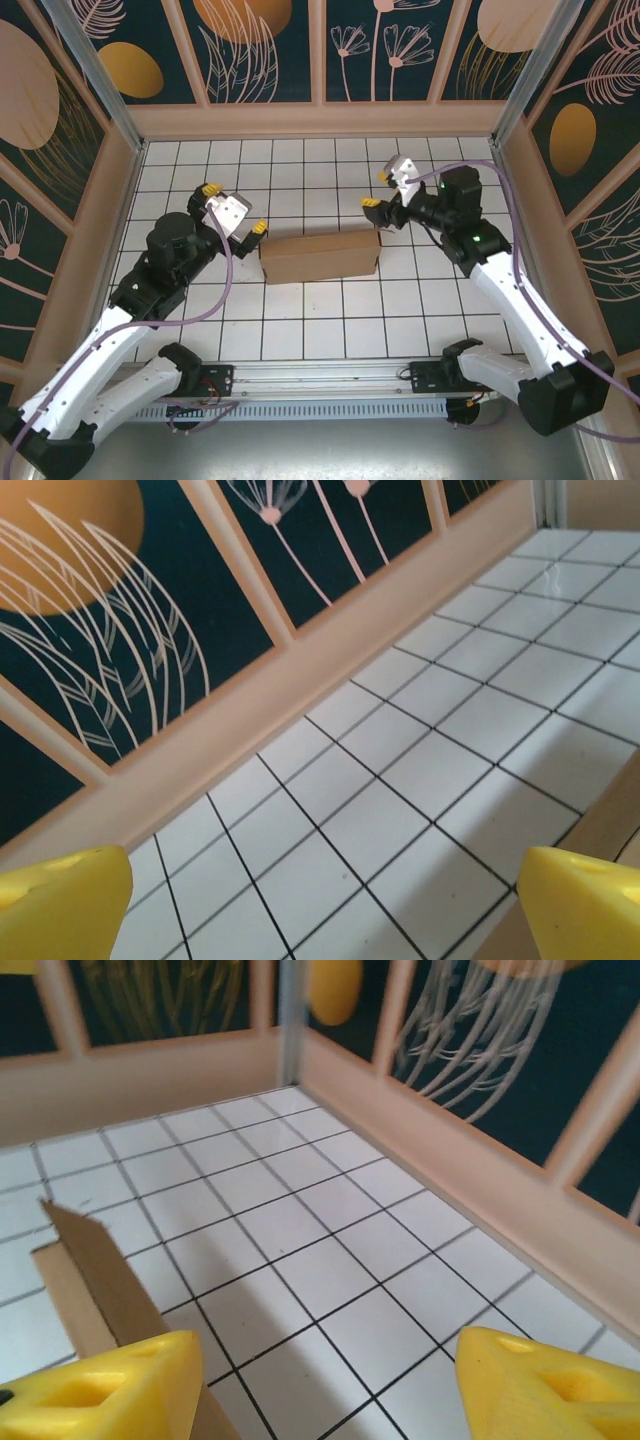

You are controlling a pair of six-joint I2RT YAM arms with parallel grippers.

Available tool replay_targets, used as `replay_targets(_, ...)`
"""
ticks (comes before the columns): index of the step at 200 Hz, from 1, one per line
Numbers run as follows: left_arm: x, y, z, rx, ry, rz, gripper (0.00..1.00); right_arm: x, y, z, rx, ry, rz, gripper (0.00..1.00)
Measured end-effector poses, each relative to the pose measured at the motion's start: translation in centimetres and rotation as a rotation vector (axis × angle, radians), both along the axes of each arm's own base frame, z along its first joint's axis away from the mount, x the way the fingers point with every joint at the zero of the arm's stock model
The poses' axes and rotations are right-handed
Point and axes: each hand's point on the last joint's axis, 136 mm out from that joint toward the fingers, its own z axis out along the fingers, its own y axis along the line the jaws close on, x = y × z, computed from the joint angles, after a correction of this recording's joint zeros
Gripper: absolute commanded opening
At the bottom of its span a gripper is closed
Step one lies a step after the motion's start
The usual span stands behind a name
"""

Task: Fold the paper box

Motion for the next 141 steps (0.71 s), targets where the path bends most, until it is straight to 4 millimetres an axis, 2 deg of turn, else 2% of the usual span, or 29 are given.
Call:
replay_targets(13, 0.0, 0.3, -0.6, 0.015, 0.010, -0.029, 0.94, -0.7, 0.7, 0.5, -0.011, -0.037, 0.076, 0.67)
replay_targets(32, -0.5, -0.1, -1.4, 0.058, 0.022, -0.104, 0.87, -1.7, 1.7, 2.3, -0.003, -0.108, 0.156, 0.67)
replay_targets(60, -1.8, -0.9, -4.1, 0.144, 0.098, -0.211, 0.79, -3.2, 2.4, 3.8, 0.030, -0.158, 0.206, 0.67)
replay_targets(100, -2.8, -1.1, -8.4, 0.260, 0.237, -0.299, 0.67, -5.4, 1.4, 4.3, 0.056, -0.216, 0.184, 0.66)
replay_targets(141, -2.4, -0.4, -9.6, 0.307, 0.282, -0.304, 0.54, -5.5, 1.8, 4.5, 0.050, -0.234, 0.161, 0.63)
